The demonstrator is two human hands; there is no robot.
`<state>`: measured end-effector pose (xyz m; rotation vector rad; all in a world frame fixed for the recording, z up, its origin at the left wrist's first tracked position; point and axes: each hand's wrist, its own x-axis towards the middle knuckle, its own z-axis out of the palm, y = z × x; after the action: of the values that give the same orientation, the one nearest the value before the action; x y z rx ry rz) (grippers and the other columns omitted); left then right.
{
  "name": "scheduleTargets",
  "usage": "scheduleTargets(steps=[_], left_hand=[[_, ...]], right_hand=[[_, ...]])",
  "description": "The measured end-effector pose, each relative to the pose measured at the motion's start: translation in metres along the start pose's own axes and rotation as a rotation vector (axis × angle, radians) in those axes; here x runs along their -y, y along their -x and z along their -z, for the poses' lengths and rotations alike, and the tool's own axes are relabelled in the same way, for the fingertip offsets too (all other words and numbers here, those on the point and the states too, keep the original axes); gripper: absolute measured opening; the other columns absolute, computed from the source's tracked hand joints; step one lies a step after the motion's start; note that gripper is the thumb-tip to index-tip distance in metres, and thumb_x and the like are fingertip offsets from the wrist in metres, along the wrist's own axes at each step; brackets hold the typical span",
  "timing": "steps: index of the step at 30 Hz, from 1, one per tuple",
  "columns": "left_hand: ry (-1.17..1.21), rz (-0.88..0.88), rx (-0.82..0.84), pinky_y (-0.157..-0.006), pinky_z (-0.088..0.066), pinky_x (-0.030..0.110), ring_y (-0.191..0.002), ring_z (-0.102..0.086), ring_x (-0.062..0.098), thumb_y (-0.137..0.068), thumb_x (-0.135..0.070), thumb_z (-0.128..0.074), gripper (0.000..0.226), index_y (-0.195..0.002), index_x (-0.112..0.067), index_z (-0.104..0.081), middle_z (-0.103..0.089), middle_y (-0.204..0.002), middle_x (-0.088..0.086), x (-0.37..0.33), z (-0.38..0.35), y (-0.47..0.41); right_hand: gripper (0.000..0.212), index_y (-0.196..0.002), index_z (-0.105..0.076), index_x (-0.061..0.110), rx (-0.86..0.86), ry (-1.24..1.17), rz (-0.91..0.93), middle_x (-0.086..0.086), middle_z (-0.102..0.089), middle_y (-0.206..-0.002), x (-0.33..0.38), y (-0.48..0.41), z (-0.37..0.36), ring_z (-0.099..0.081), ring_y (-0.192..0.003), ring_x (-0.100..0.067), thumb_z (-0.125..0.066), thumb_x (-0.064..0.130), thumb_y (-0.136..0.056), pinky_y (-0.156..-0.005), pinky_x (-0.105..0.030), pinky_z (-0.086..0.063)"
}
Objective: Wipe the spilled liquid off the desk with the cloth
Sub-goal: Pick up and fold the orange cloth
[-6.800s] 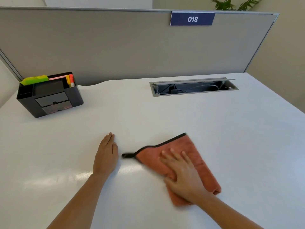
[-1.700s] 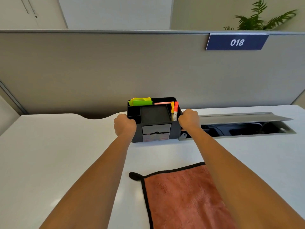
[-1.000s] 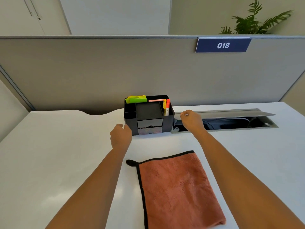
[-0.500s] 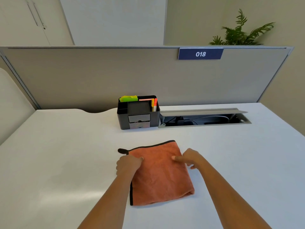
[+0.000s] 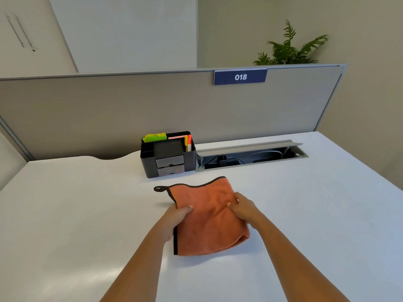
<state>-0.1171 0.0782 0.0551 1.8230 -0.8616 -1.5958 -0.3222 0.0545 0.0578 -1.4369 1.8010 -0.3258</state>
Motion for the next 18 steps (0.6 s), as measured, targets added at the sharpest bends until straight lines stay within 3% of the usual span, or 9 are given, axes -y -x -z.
scheduleTargets(steps=[6,9,11,13,15,18], left_hand=[[-0.073,-0.071,0.095,-0.107,-0.037,0.047,-0.122,-0.048,0.029,-0.090,-0.037,-0.052,0.057,-0.139,-0.019,-0.027,-0.045,-0.141,0.006,-0.040,-0.037,-0.009],[-0.108,-0.086,0.136,-0.097,-0.045,0.047,-0.115,-0.053,0.029,-0.090,-0.032,-0.052,0.052,-0.136,-0.018,-0.031,-0.051,-0.135,0.008,-0.063,-0.066,-0.015],[-0.122,-0.103,0.202,-0.081,-0.053,0.042,-0.104,-0.058,0.026,-0.090,-0.028,-0.053,0.047,-0.132,-0.018,-0.036,-0.058,-0.122,0.005,-0.078,-0.087,-0.017],[-0.152,-0.136,0.302,-0.068,-0.053,0.035,-0.097,-0.060,0.022,-0.089,-0.023,-0.054,0.043,-0.129,-0.018,-0.040,-0.061,-0.112,0.003,-0.092,-0.116,-0.021],[-0.173,-0.165,0.380,-0.068,-0.055,0.035,-0.098,-0.062,0.023,-0.086,-0.018,-0.056,0.045,-0.129,-0.017,-0.042,-0.061,-0.116,0.007,-0.104,-0.145,-0.027],[-0.170,-0.192,0.428,-0.065,-0.055,0.034,-0.095,-0.062,0.023,-0.084,-0.013,-0.059,0.053,-0.132,-0.019,-0.037,-0.060,-0.117,0.009,-0.120,-0.193,-0.036]], right_hand=[[0.049,-0.136,-0.043,0.020,-0.215,-0.229,-0.070,-0.012,-0.047,-0.139,-0.021,0.001,0.051,-0.049,-0.122,-0.032,-0.051,0.036,-0.091,-0.102,-0.043,-0.043],[0.047,-0.129,-0.052,0.016,-0.231,-0.403,-0.158,-0.012,-0.053,-0.132,-0.038,-0.004,0.087,-0.055,-0.108,-0.029,-0.059,0.036,-0.086,-0.085,-0.038,-0.049],[0.045,-0.124,-0.057,0.014,-0.212,-0.498,-0.189,-0.013,-0.057,-0.127,-0.052,-0.008,0.111,-0.055,-0.098,-0.027,-0.063,0.032,-0.084,-0.079,-0.036,-0.049],[0.044,-0.122,-0.059,0.014,-0.204,-0.544,-0.221,-0.013,-0.059,-0.125,-0.072,-0.013,0.136,-0.057,-0.100,-0.027,-0.067,0.029,-0.081,-0.085,-0.038,-0.050],[0.042,-0.118,-0.060,0.015,-0.187,-0.554,-0.260,-0.012,-0.062,-0.117,-0.092,-0.017,0.160,-0.059,-0.104,-0.030,-0.069,0.027,-0.078,-0.095,-0.044,-0.049],[0.037,-0.115,-0.062,0.013,-0.182,-0.584,-0.254,-0.009,-0.065,-0.097,-0.120,-0.027,0.194,-0.062,-0.093,-0.029,-0.067,0.018,-0.078,-0.086,-0.043,-0.054]])
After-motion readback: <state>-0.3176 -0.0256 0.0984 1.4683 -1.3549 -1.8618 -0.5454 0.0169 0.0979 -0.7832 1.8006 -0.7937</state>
